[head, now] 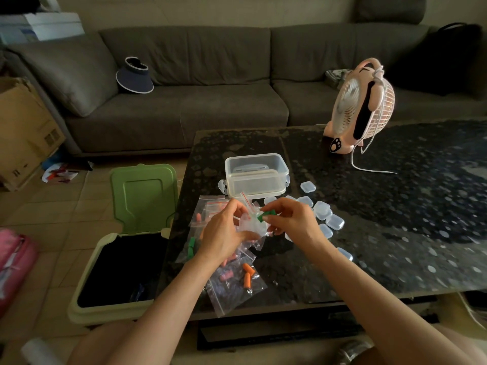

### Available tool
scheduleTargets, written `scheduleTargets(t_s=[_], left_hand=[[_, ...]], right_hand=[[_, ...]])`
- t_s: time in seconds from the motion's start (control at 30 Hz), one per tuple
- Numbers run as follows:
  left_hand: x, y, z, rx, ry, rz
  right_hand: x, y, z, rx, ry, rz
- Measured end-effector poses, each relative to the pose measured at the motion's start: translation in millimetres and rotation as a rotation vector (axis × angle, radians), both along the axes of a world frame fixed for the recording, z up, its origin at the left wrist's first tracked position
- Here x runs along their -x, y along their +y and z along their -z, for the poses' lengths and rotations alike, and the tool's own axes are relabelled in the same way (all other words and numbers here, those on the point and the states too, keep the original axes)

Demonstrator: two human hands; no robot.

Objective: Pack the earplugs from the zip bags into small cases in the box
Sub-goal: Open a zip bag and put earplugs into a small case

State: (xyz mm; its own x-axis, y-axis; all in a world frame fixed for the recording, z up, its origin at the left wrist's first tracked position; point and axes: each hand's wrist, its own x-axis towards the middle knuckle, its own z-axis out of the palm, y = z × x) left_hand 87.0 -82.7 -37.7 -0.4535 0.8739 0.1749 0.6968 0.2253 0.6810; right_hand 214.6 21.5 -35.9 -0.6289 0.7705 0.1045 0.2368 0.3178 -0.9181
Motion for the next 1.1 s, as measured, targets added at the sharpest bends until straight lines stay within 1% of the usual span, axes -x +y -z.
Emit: scheduleTargets(t_s=[0.07,0.13,0.27,0.37,0.43,0.7,0.87,1.0,1.1], left_hand=[[-1,0,-2,-0.008,-0.049,0.004],[-2,0,-2,-0.039,-0.126,0.024],[-1,2,0,-0.118,-0.221,0.067],[0,3,1,-0.142,-0.228,0.079],[1,2,1,-0.142,-0.231,0.085],[-1,1,0,-0.119,-0.200,0.126],[0,2,3,-0.123,-0.215,0.123],[1,3,4,-0.130,-0.225,0.122],[2,4,7,-0.123,-0.232,0.130]], right_hand=[[1,-2,-2,0.005,0.034,-0.007],[2,-3,-1,-0.069,0.018,-0.017],[5,-1,6,-0.276,-0.126,0.010],[4,2,6,-0.333,-0.220,-0.033],[2,4,4,-0.342,-0.245,-0.071],[2,5,4,-0.226,-0.005,0.089],[6,0,3,-0.172,0.007,0.069],[6,-3,3,-0.304,-0.031,0.074],[7,-3,3,-0.419,-0.113,0.083]])
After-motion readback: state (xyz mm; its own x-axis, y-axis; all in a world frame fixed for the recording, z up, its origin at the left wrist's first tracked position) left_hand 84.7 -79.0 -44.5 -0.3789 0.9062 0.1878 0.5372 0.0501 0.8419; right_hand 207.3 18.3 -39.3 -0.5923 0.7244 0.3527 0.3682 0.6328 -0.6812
